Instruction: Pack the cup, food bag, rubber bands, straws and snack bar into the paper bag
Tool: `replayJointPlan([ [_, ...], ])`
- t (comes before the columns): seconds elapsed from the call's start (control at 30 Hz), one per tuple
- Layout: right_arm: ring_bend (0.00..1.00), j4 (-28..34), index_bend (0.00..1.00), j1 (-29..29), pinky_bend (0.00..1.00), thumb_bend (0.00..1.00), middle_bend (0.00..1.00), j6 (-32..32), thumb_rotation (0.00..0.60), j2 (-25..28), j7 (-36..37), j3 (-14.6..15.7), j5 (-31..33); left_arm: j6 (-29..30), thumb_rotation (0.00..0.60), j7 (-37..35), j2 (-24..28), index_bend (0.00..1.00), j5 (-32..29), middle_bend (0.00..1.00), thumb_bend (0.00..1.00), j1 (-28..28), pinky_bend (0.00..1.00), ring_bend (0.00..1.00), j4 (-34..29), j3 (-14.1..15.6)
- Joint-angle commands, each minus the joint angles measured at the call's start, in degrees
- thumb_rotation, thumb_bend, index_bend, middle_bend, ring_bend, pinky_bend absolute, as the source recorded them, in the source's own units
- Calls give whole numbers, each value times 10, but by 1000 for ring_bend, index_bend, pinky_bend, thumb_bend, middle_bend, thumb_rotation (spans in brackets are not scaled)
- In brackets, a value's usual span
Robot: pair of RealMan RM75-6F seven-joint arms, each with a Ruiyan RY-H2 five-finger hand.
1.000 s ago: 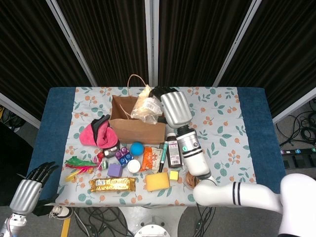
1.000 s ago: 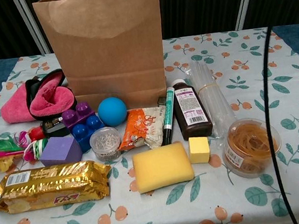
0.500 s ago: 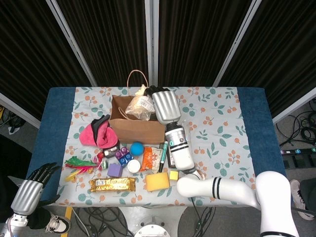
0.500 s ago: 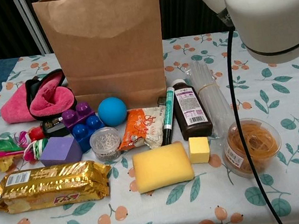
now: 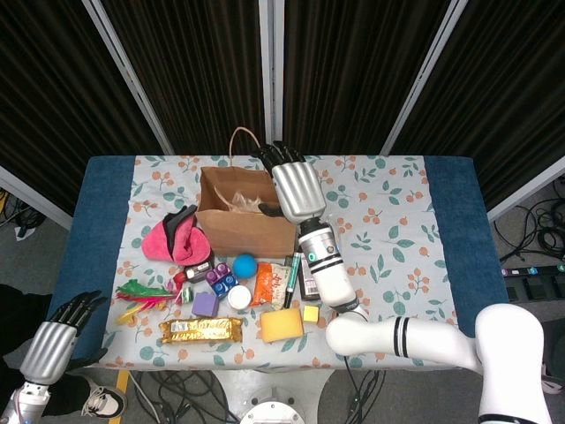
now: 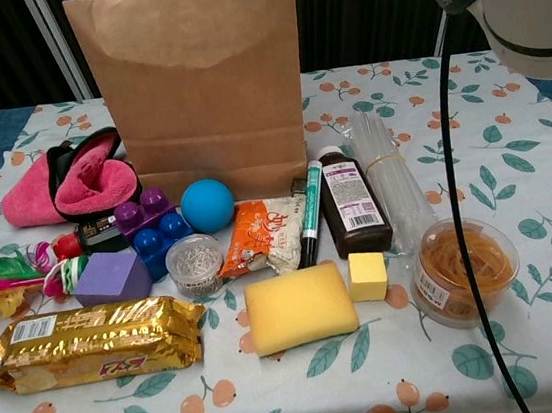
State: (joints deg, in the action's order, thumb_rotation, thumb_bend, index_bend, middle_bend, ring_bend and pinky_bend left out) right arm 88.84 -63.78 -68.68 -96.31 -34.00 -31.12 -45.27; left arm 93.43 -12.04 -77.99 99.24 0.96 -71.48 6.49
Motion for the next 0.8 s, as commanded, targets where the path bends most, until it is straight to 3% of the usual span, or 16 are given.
replayJointPlan([
  [0.03, 110, 20, 225, 6, 212, 0, 196, -13, 600, 14, 2, -3, -8, 0, 600, 0, 0, 217, 0, 227, 87, 0, 244, 153, 0, 0],
  [0.23, 110, 111, 225, 42, 212, 0, 202, -48, 600, 75, 2, -4, -33, 2, 600, 0, 0, 217, -1, 227, 87, -1, 245, 153, 0, 0],
  [0.37, 111, 216, 224, 101, 212, 0, 206, -72, 600, 156, -24, 31, -44, 2, 600, 1, 0, 217, 0, 227, 86, -1, 245, 153, 0, 0],
  [0.5, 111, 345, 224, 184, 212, 0, 207, -88, 600, 265, -40, 94, -51, 1, 600, 5, -1, 217, 3, 227, 86, -1, 244, 153, 0, 2],
  [0.6, 110, 402, 224, 241, 212, 0, 203, -85, 600, 333, -30, 154, -74, 0, 600, 10, -2, 217, 4, 227, 87, -1, 245, 153, -1, 3],
  [0.8, 100, 401, 209, 319, 212, 0, 187, -19, 600, 419, 39, 265, -159, 0, 600, 17, -4, 217, 5, 227, 86, -2, 245, 153, 1, 4],
])
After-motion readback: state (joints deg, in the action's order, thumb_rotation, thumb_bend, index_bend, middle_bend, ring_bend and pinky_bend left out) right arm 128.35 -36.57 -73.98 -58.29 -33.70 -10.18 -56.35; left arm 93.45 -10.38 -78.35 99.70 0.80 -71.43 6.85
